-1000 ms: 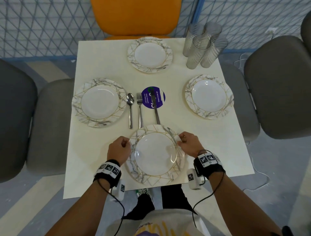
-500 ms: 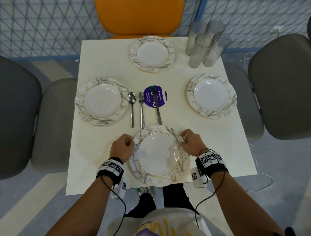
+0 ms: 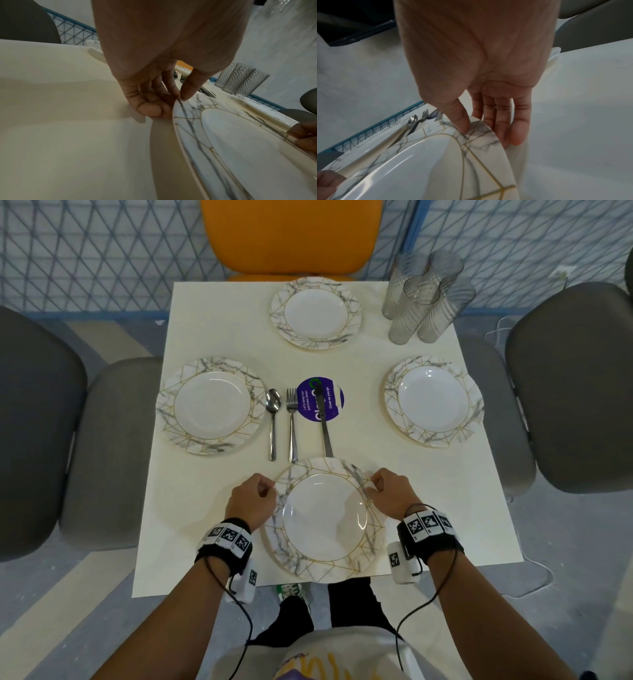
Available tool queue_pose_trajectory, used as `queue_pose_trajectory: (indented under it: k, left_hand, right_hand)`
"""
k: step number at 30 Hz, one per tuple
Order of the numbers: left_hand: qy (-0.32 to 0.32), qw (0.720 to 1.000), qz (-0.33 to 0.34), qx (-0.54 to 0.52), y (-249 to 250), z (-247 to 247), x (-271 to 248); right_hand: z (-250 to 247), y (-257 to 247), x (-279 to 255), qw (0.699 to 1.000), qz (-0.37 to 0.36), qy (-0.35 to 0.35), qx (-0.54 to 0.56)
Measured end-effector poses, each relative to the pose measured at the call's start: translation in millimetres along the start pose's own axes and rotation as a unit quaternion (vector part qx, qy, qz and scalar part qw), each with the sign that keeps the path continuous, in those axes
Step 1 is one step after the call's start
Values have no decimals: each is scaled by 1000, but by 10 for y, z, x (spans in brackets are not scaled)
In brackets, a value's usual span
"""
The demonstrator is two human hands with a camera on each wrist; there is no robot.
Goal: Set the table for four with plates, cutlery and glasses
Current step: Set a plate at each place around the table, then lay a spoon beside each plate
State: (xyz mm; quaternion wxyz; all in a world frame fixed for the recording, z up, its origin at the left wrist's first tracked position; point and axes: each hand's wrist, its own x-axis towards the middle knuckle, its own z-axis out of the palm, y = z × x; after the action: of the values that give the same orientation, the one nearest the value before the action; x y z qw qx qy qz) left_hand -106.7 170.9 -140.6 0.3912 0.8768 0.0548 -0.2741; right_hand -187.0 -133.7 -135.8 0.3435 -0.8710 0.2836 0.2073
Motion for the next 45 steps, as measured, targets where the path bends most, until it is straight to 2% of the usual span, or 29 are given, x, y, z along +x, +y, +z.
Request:
queue_pose_trajectory:
  k: [11,16,23,29,33,37,40,45]
  left_hand:
    - [-16,999,12,28,33,-79,42]
    - [13,1000,4,4,77,-124,79]
    - [60,998,26,-12,393,-131,323]
    - [98,994,37,-34,803,-86,615]
    - [138,990,7,-26,945,-30,802]
    - [197,976,-23,89,987,57,940]
    - [196,962,-44,185,981,147,968]
    - [194,960,-64,191,1024,169,1007]
  right_hand:
    - [-11,-50,-4,999,4,5,-44]
    - [-50,-93,41,999,8,12,-51]
    - [-259,-422,265,995,-89,48,-19]
    - [-375,-968,589,983,-182,9,27]
    - [-375,-1289,821,971,-237,-30,29]
    - [-283,-1499,1017,961,-266,-73,16]
    - [-223,-1613,1102,956,-276,-99,8]
    - [-150,-1668,1200,953,-274,-127,6]
